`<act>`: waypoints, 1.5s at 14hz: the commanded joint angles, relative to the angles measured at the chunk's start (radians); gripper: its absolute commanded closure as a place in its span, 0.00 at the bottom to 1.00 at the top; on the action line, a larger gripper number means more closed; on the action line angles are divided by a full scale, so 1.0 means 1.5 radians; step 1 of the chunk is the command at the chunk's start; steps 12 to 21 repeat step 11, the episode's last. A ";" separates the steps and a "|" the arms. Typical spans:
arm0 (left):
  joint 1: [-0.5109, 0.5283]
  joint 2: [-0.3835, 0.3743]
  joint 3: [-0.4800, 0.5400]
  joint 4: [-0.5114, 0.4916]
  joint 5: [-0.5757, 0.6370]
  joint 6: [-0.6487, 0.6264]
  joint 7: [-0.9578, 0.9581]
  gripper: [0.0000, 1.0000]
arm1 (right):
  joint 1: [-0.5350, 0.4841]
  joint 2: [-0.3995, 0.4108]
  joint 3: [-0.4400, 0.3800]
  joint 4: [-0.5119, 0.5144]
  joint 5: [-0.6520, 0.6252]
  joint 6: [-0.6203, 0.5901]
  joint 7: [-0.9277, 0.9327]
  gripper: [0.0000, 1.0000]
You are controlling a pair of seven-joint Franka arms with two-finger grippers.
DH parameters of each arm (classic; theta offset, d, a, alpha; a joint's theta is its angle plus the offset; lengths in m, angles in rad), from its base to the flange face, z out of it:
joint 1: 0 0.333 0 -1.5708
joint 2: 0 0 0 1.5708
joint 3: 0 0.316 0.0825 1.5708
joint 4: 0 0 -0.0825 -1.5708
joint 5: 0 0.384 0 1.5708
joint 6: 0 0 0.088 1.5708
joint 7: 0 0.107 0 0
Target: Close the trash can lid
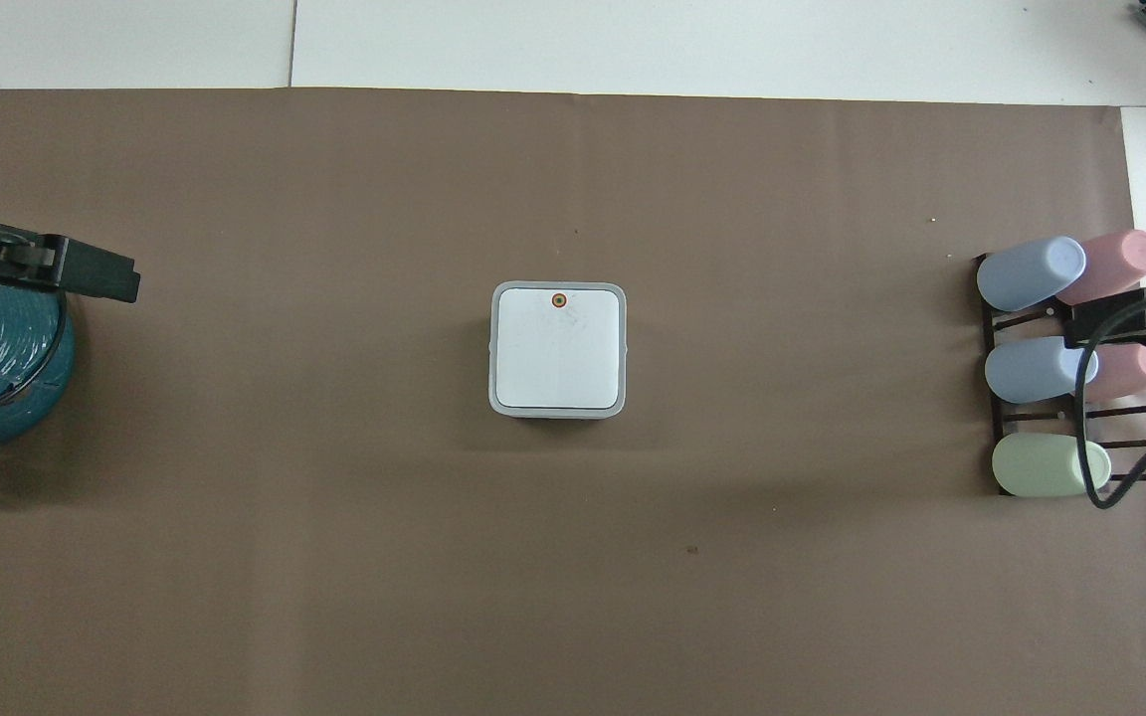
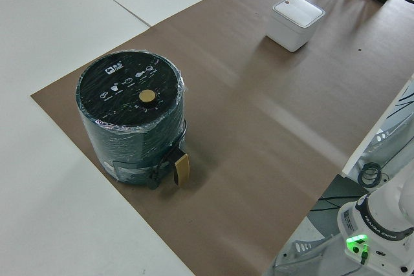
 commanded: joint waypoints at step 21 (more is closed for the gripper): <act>0.023 -0.053 0.003 -0.070 -0.001 0.019 -0.014 0.00 | -0.002 -0.009 0.003 -0.006 -0.007 -0.002 -0.013 0.00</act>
